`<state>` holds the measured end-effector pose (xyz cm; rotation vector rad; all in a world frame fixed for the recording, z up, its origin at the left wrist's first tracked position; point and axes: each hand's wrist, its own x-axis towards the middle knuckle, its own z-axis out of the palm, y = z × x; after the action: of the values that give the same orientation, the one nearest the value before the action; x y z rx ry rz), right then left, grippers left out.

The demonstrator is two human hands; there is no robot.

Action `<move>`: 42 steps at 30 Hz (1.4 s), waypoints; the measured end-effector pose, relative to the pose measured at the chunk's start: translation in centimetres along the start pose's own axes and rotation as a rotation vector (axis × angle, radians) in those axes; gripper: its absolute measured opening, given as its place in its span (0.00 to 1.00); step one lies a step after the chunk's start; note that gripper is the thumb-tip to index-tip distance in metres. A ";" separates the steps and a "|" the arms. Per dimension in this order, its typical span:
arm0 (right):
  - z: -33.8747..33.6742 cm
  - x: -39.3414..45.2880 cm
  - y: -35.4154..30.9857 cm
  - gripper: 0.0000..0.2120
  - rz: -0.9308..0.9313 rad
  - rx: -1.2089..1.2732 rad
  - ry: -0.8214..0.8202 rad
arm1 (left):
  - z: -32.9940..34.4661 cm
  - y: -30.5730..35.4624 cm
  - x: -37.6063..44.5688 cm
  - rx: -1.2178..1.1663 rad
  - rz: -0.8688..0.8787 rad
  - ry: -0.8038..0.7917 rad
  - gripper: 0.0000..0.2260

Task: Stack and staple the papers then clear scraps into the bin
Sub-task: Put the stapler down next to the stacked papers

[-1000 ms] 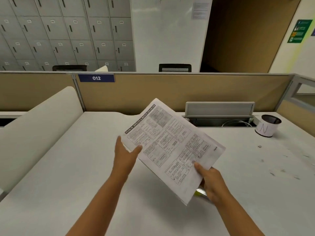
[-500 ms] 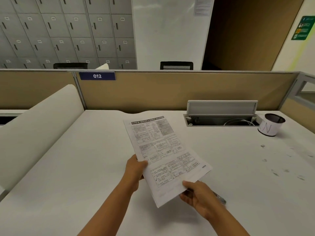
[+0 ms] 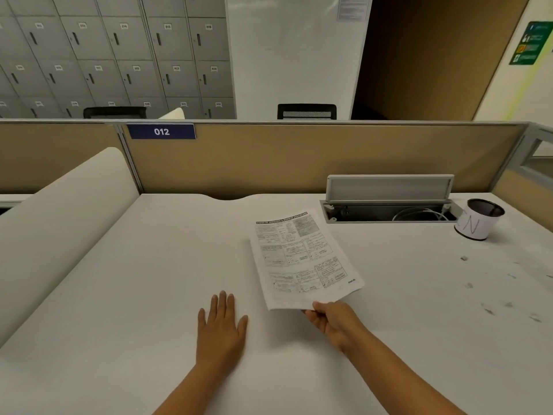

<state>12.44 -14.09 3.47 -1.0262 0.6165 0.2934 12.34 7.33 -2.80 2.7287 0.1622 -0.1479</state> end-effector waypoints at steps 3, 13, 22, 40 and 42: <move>1.6 2.6 -1.3 0.20 -0.002 0.013 0.033 | 0.9 -0.5 0.8 0.063 0.038 0.053 0.41; 7.1 10.2 -3.9 0.20 0.040 0.026 0.060 | 1.2 -0.8 3.1 0.108 0.067 0.107 0.39; 8.8 13.9 -5.5 0.15 0.091 -0.017 0.038 | 1.2 -0.8 4.3 0.113 0.072 0.102 0.37; -2.7 2.8 -6.6 0.09 -0.232 -1.343 0.085 | 1.1 -1.0 4.3 0.090 0.085 0.098 0.27; -5.5 1.1 -6.1 0.11 -0.233 -1.504 0.105 | 1.0 -1.0 4.3 0.071 0.092 0.107 0.26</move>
<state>14.58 -21.94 5.09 -2.5448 0.2793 0.5065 16.32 8.21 -4.68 2.8104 0.0626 0.0188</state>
